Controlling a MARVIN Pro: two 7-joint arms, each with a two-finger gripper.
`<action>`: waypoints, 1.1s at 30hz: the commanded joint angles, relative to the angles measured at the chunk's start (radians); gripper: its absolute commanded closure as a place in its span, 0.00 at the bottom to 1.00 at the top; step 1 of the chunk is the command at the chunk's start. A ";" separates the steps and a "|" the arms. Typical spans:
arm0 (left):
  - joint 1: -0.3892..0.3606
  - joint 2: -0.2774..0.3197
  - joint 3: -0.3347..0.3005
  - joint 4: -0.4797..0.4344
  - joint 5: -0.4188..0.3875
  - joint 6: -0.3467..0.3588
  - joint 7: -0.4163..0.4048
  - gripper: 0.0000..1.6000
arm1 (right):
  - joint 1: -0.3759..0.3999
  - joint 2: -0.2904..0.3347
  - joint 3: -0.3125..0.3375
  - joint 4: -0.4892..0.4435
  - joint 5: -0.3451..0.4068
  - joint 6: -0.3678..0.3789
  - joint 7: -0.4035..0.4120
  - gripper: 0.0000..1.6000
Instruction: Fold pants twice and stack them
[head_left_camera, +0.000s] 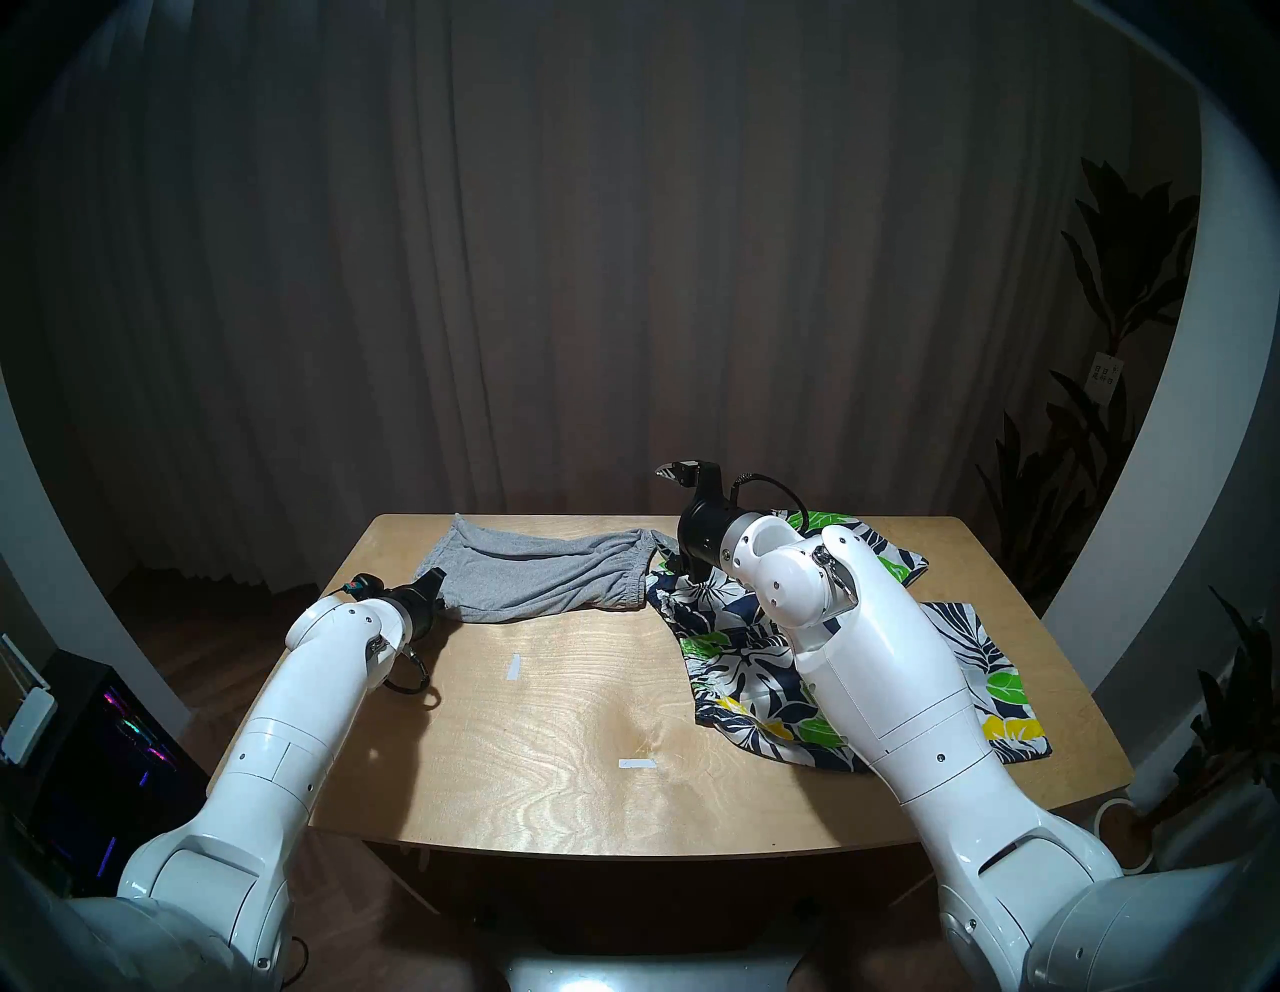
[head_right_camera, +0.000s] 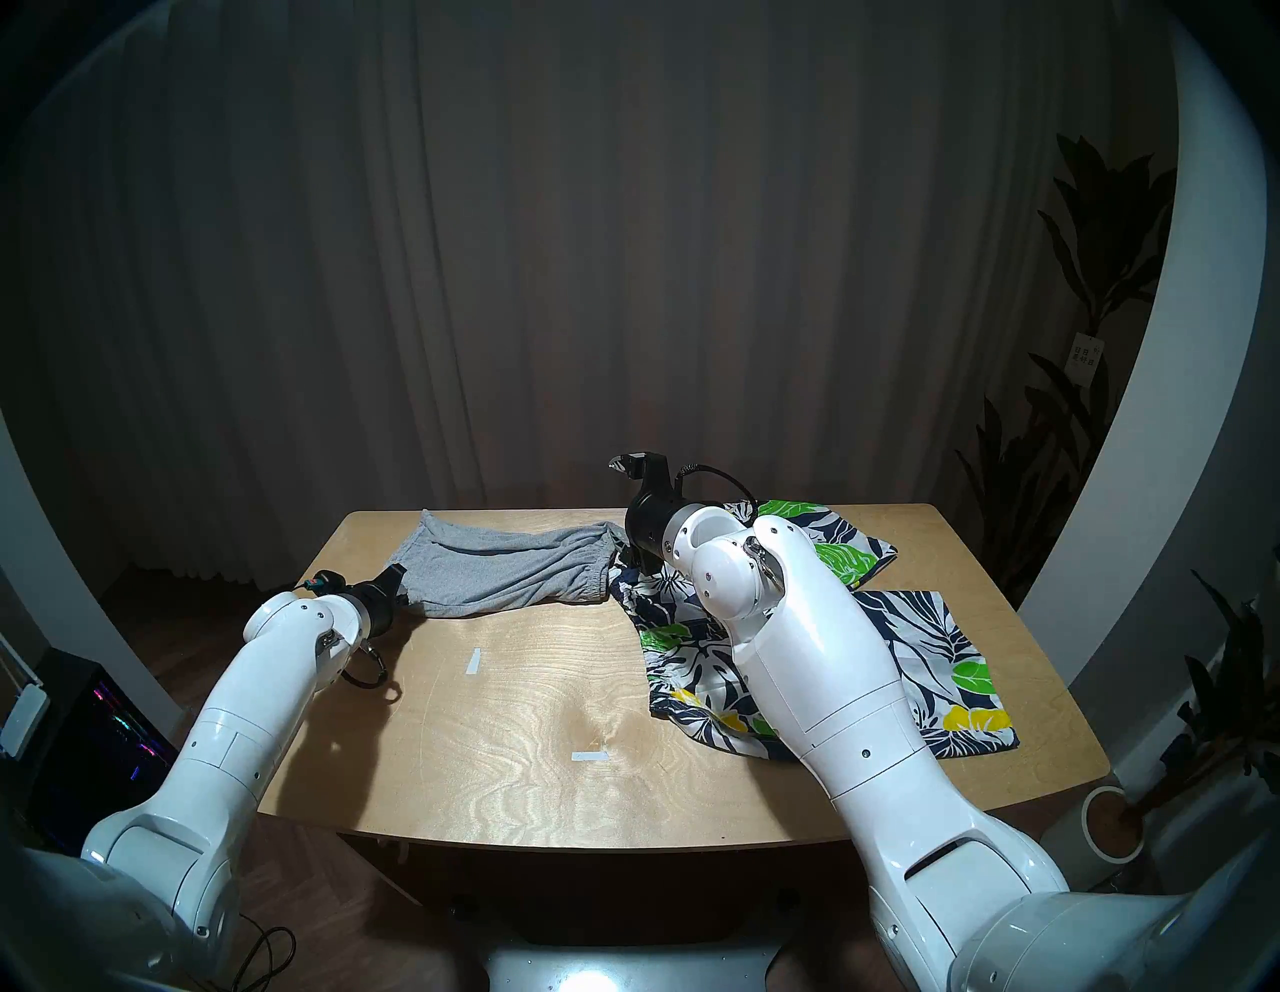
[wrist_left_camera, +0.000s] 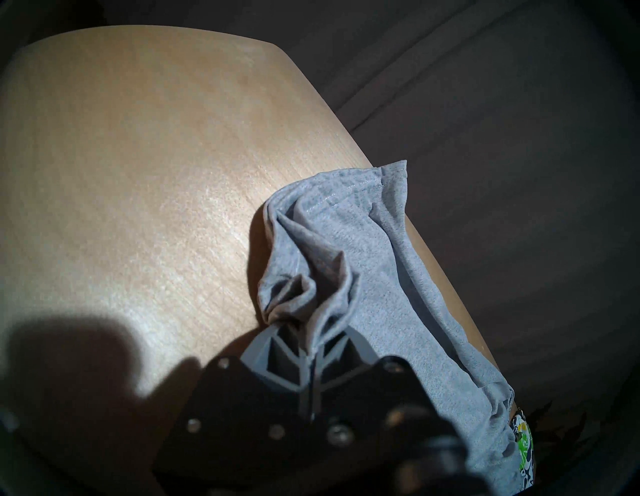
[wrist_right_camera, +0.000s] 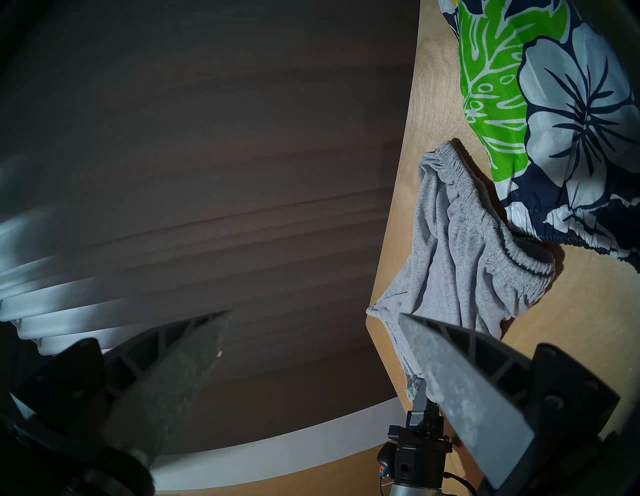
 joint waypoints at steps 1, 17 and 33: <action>-0.006 -0.002 0.000 -0.067 0.023 -0.036 0.035 1.00 | 0.004 -0.001 0.007 -0.024 0.001 0.001 0.013 0.00; -0.103 -0.024 0.031 -0.069 0.077 -0.061 0.104 1.00 | -0.024 0.006 0.026 -0.040 0.011 0.001 0.011 0.00; -0.168 -0.045 0.120 -0.084 0.153 -0.070 0.112 1.00 | -0.042 0.012 0.057 -0.040 0.028 0.003 0.022 0.00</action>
